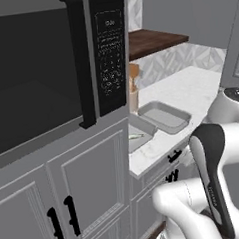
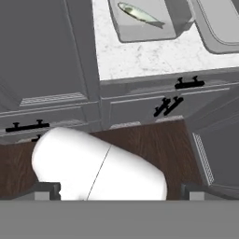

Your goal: Place one broccoli and one fish in each tupperware on the nearby counter, to pack two identical lunches.

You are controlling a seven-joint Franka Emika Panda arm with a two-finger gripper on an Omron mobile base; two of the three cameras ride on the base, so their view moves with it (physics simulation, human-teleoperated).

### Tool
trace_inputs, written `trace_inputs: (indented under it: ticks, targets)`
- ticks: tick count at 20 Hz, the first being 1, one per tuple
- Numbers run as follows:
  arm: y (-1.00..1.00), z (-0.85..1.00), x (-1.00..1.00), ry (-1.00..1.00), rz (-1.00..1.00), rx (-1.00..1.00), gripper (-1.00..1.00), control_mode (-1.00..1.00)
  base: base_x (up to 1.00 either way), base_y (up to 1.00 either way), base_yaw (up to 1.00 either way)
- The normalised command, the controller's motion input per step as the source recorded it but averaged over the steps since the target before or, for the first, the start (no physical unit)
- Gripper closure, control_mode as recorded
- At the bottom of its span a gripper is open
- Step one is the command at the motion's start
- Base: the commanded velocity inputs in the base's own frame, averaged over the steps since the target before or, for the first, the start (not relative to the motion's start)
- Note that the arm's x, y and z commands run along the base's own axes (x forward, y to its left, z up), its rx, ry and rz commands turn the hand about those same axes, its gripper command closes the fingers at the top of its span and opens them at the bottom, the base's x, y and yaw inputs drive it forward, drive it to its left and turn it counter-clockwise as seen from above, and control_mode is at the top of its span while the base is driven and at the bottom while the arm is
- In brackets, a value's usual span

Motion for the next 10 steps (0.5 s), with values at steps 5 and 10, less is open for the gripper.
trace_inputs:
  ticks: [5, 10]
  targets:
    - [0.00, 0.00, 0.00, 0.00, 0.00, 0.00, -1.00, 1.00, -1.00, 0.00, 0.00]
    - [0.00, 0.00, 0.00, 0.00, 0.00, 0.00, -1.00, 1.00, -1.00, 0.00, -0.09]
